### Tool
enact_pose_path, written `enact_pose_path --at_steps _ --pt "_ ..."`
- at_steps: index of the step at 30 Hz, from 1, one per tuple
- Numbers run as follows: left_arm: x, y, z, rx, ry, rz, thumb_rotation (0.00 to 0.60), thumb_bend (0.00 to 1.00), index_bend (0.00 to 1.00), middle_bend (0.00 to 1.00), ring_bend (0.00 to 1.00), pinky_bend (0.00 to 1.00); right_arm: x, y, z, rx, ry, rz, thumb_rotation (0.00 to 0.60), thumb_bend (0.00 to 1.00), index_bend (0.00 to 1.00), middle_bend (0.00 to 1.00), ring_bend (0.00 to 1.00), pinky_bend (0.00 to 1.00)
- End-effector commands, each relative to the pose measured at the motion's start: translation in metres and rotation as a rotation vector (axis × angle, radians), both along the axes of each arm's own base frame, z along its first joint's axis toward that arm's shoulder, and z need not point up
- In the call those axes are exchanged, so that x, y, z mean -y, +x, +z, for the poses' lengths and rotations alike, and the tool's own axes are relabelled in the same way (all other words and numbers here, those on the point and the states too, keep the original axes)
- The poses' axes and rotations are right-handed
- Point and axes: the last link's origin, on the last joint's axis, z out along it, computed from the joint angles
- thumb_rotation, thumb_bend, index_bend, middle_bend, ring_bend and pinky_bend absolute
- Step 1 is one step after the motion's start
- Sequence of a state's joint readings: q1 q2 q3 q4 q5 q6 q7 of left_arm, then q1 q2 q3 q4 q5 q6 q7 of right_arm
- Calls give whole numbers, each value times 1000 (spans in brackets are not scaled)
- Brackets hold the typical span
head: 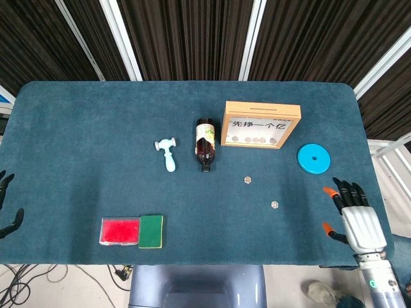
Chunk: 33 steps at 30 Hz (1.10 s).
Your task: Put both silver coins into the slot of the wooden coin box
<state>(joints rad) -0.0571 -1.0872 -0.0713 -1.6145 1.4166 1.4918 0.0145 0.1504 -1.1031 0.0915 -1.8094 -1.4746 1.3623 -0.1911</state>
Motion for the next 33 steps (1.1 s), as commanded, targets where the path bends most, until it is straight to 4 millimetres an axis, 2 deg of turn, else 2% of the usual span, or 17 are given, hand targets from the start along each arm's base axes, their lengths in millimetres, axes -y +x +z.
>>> enact_pose_path --at_steps 1,5,11,17,23,33 --pt "0 0 0 7 3 5 600 396 87 0 0 0 13 8 -15 12 17 16 600 328 229 44 0 0" --pt "0 -1 1 14 2 10 600 396 88 0 0 0 24 14 -38 24 50 24 600 329 239 45 0 0" --pt "0 -1 0 20 -6 16 600 396 92 0 0 0 29 20 -73 55 93 13 600 332 275 45 0 0" --pt "0 -2 0 26 -10 23 600 396 94 0 0 0 37 21 -103 59 102 13 600 405 287 44 0 0" --pt "0 -2 0 29 -11 28 600 396 95 0 0 0 41 18 -121 77 115 3 600 424 291 45 0 0" --pt "-1 -3 0 35 -13 38 600 396 97 0 0 0 46 8 -135 80 114 -13 600 468 299 45 0 0"
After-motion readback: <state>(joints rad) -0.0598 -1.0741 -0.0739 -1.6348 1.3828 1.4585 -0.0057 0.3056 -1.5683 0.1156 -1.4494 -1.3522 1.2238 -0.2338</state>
